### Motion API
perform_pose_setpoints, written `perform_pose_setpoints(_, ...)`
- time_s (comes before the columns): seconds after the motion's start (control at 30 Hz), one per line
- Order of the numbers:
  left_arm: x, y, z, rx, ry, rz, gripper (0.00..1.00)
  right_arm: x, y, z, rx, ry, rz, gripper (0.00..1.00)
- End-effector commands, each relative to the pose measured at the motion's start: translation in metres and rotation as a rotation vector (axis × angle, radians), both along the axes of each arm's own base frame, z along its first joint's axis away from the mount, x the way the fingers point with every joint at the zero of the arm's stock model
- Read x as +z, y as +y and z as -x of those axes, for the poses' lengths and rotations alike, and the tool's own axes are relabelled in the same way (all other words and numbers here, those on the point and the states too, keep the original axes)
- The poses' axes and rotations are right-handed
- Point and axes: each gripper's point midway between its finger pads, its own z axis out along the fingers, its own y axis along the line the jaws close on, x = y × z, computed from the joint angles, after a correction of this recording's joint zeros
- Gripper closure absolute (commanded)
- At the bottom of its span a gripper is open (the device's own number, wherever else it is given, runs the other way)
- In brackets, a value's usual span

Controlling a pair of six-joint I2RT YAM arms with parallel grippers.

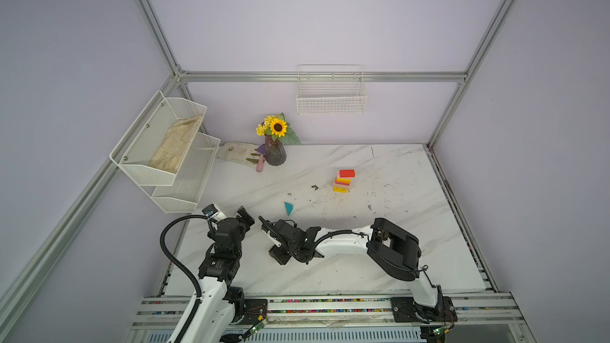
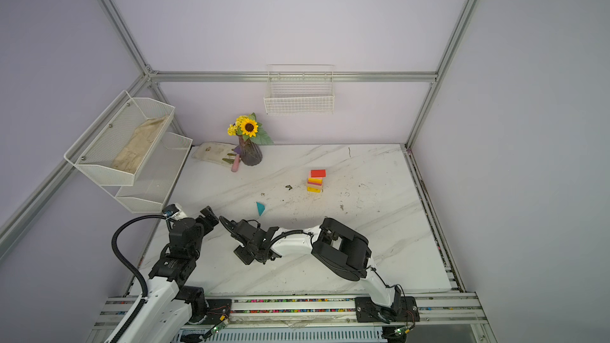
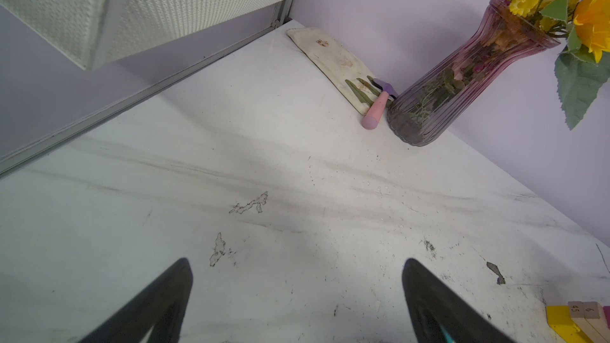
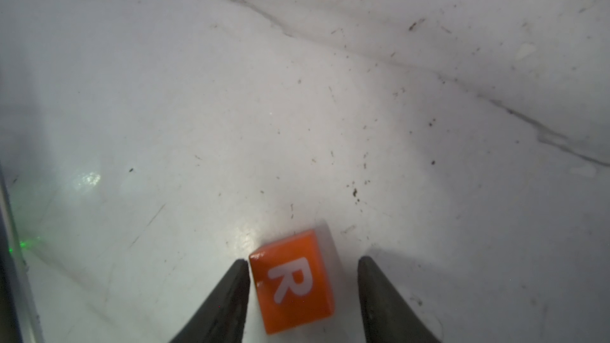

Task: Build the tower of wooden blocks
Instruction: 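Move the right gripper toward the robot and lower it over the orange R cube, then close the right gripper on the orange R cube and lift it toward the stack, then lower the orange R cube onto the red block with the right gripper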

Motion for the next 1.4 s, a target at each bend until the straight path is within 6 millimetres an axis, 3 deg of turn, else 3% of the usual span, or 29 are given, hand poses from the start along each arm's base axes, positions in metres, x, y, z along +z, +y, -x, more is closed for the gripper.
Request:
perform_pose_setpoints(0.0,-0.010,0.001,0.002,0.006,-0.001,0.010,0.03,-0.005,-0.006,-0.001,-0.001,-0.007,0.035,0.56)
perform_pose_setpoints(0.2,-0.009,-0.001,0.000,-0.007,-0.008,0.011,0.02,0.008,-0.012,-0.005,-0.046,-0.022,0.023,0.69)
perform_pose_setpoints(0.3,-0.009,-0.003,0.000,-0.020,-0.010,0.011,0.02,0.038,-0.018,-0.017,-0.131,-0.048,-0.024,0.74)
perform_pose_setpoints(0.4,-0.009,-0.004,-0.001,-0.026,-0.012,0.012,0.02,0.082,-0.038,-0.045,-0.274,-0.107,-0.056,0.80)
perform_pose_setpoints(0.53,-0.009,-0.005,-0.002,-0.031,-0.013,0.012,0.03,0.137,-0.096,-0.100,-0.574,-0.153,-0.080,0.81)
perform_pose_setpoints(0.63,-0.008,-0.005,-0.002,-0.031,-0.016,0.013,0.03,0.162,-0.150,-0.137,-0.784,-0.138,-0.091,0.86)
perform_pose_setpoints(0.83,-0.008,-0.005,-0.002,-0.034,-0.018,0.012,0.03,0.204,-0.212,-0.175,-0.987,-0.191,-0.109,0.87)
perform_pose_setpoints(1.0,-0.008,-0.006,-0.002,-0.040,-0.019,0.013,0.03,0.206,-0.242,-0.200,-1.072,-0.195,-0.053,0.88)
perform_pose_setpoints(1.37,-0.007,-0.008,-0.003,-0.055,-0.025,0.014,0.03,0.166,-0.281,-0.246,-1.154,-0.091,0.011,0.89)
